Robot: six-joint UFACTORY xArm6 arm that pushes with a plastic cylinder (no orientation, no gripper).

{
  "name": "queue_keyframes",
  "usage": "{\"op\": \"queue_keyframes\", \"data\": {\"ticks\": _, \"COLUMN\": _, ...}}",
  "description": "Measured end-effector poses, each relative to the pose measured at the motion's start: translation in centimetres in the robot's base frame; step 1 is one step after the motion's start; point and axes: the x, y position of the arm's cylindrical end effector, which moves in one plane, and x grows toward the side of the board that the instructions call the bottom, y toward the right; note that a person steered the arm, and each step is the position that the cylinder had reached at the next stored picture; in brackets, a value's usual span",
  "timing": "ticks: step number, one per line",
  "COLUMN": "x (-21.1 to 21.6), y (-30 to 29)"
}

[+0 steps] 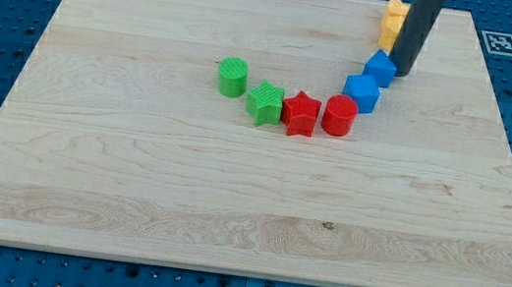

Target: Move blue triangle above blue cube

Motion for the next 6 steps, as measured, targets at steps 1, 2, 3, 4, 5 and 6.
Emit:
{"op": "queue_keyframes", "data": {"ticks": 1, "x": -0.2, "y": 0.0}}
{"op": "queue_keyframes", "data": {"ticks": 2, "x": -1.3, "y": 0.0}}
{"op": "queue_keyframes", "data": {"ticks": 3, "x": -1.7, "y": -0.8}}
{"op": "queue_keyframes", "data": {"ticks": 4, "x": -1.7, "y": -1.9}}
{"op": "queue_keyframes", "data": {"ticks": 5, "x": -1.7, "y": -2.1}}
{"op": "queue_keyframes", "data": {"ticks": 6, "x": -1.6, "y": -2.2}}
